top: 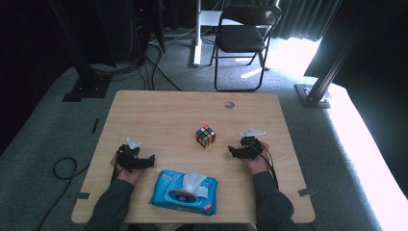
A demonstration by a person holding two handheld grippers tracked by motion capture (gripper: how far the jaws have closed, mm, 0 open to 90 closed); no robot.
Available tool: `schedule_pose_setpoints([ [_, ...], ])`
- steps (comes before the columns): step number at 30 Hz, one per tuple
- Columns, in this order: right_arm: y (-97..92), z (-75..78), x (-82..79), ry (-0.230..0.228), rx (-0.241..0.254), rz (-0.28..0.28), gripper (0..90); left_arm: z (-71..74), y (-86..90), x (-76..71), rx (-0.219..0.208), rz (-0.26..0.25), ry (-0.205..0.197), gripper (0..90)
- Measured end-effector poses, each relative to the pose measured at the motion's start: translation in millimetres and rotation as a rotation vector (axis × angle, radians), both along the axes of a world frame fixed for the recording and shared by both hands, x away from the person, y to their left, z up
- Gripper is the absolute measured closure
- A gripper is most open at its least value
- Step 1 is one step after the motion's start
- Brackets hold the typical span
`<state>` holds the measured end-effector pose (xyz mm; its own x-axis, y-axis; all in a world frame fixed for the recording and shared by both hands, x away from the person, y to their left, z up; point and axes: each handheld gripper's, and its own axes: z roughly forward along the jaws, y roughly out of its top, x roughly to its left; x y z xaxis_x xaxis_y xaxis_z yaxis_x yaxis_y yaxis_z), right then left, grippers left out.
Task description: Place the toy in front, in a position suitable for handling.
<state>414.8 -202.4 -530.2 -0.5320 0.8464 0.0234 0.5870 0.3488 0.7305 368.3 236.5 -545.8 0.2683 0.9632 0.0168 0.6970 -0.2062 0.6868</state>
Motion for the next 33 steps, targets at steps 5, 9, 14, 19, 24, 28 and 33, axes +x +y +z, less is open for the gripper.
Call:
schedule_pose_setpoints([
  [5, 3.8, 3.6, -0.5, -0.004, 0.003, 0.011, 28.7, 0.0, 0.0, 0.0, 0.0, 0.0, 0.0, 2.6],
  [9, 8.0, 8.2, -1.8, -0.015, 0.01, 0.031, 32.1, 0.0, 0.0, 0.0, 0.0, 0.0, 0.0, 2.6],
  [14, 13.0, 10.2, -2.5, -0.01, 0.013, 0.056, 32.6, 0.0, 0.0, 0.0, 0.0, 0.0, 0.0, 2.6],
  [19, 17.6, 14.1, -2.9, -0.015, 0.04, 0.088, 33.6, 0.0, 0.0, 0.0, 0.0, 0.0, 0.0, 2.6],
  [24, 21.8, 14.8, -2.2, -0.016, 0.034, 0.094, 34.9, 0.0, 0.0, 0.0, 0.0, 0.0, 0.0, 2.6],
  [28, 26.2, 17.8, -4.7, -0.03, 0.027, 0.116, 38.0, 0.0, 0.0, 0.1, 0.0, -0.001, 0.0, 2.6],
  [33, 31.4, 22.4, -4.2, -0.037, 0.025, 0.129, 36.0, 0.0, 0.0, 0.1, 0.0, -0.001, 0.0, 2.6],
])
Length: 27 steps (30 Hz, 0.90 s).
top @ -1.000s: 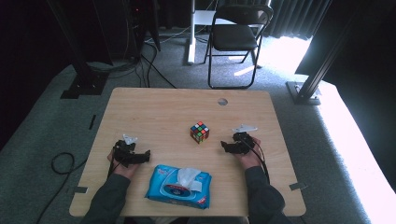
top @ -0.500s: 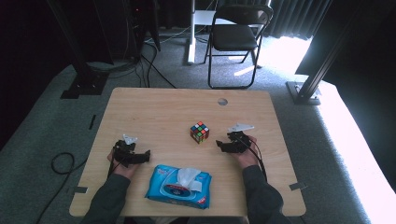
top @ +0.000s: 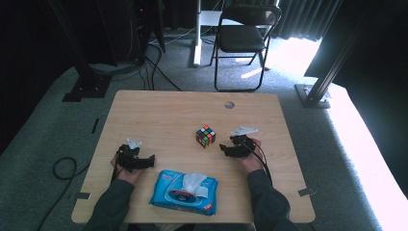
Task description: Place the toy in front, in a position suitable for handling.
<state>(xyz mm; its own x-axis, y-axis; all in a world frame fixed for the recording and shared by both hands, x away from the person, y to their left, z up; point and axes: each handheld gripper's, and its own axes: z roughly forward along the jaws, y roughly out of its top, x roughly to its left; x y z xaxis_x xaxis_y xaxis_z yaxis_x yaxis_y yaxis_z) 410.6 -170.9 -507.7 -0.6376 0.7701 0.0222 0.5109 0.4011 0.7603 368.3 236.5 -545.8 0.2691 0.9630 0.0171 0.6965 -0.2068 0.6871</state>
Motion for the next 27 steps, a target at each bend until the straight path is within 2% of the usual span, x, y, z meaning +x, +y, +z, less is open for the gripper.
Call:
schedule_pose_setpoints([
  [2, 5.3, 3.1, 1.1, -0.002, 0.001, 0.002, 33.1, 0.0, 0.0, 0.0, 0.0, 0.0, 0.0, 2.6],
  [10, 20.0, 7.0, 6.0, -0.007, 0.006, 0.021, 30.5, 0.0, 0.0, 0.0, 0.0, 0.0, 0.0, 2.6],
  [27, 40.1, 3.3, 13.8, -0.005, -0.003, 0.036, 25.5, 0.0, 0.0, 0.0, 0.0, 0.0, 0.001, 2.6],
])
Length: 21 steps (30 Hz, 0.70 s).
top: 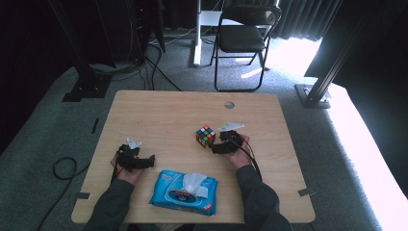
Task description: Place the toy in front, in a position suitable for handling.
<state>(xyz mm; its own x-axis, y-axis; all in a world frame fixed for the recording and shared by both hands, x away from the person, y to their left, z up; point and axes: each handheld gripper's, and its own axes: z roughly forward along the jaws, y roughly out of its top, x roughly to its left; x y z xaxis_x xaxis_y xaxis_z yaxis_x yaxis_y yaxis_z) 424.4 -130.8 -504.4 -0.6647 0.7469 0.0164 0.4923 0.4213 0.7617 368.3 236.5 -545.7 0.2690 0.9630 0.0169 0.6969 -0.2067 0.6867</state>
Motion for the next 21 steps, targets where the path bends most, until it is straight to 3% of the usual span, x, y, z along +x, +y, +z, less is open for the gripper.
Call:
schedule_pose_setpoints([
  [8, 8.0, -4.7, 7.8, 0.024, 0.019, -0.025, 22.1, 0.0, 0.0, 0.0, 0.0, 0.0, 0.0, 2.6],
  [21, 24.4, -6.0, 19.9, 0.03, -0.012, -0.027, 21.3, -0.1, 0.0, 0.0, 0.0, 0.0, -0.001, 2.6],
])
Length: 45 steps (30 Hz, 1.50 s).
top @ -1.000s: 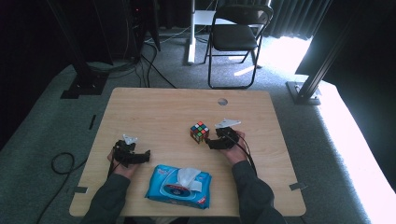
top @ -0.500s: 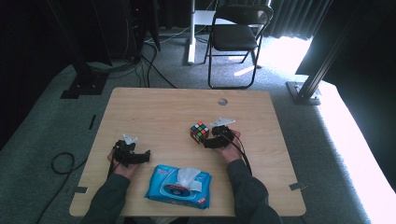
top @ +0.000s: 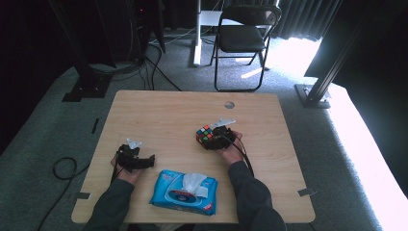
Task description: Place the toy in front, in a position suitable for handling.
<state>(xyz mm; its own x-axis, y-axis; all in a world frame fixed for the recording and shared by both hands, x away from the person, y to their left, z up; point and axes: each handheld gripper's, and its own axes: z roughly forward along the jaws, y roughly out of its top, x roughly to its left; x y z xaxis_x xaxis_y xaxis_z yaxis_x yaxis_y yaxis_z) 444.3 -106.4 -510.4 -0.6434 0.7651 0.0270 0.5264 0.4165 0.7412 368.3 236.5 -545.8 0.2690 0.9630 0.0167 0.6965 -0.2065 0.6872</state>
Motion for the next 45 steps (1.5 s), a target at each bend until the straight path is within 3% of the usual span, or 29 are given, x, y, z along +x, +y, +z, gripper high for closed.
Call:
schedule_pose_setpoints([
  [16, 4.1, -7.7, 11.9, 0.036, 0.015, 0.003, 22.6, 0.0, 0.0, 0.0, 0.0, 0.0, 0.0, 2.6],
  [29, 9.5, -15.2, 14.9, 0.046, -0.008, 0.028, 30.1, 0.0, 0.0, 0.0, 0.0, 0.0, 0.0, 2.6],
  [39, 9.2, -14.8, 14.2, 0.029, -0.023, 0.042, 33.6, 0.0, 0.0, 0.0, 0.0, 0.0, 0.0, 2.6],
  [45, 10.6, -15.1, 9.9, 0.01, -0.034, 0.086, 33.8, 0.0, 0.1, 0.0, 0.0, 0.0, 0.0, 2.6],
])
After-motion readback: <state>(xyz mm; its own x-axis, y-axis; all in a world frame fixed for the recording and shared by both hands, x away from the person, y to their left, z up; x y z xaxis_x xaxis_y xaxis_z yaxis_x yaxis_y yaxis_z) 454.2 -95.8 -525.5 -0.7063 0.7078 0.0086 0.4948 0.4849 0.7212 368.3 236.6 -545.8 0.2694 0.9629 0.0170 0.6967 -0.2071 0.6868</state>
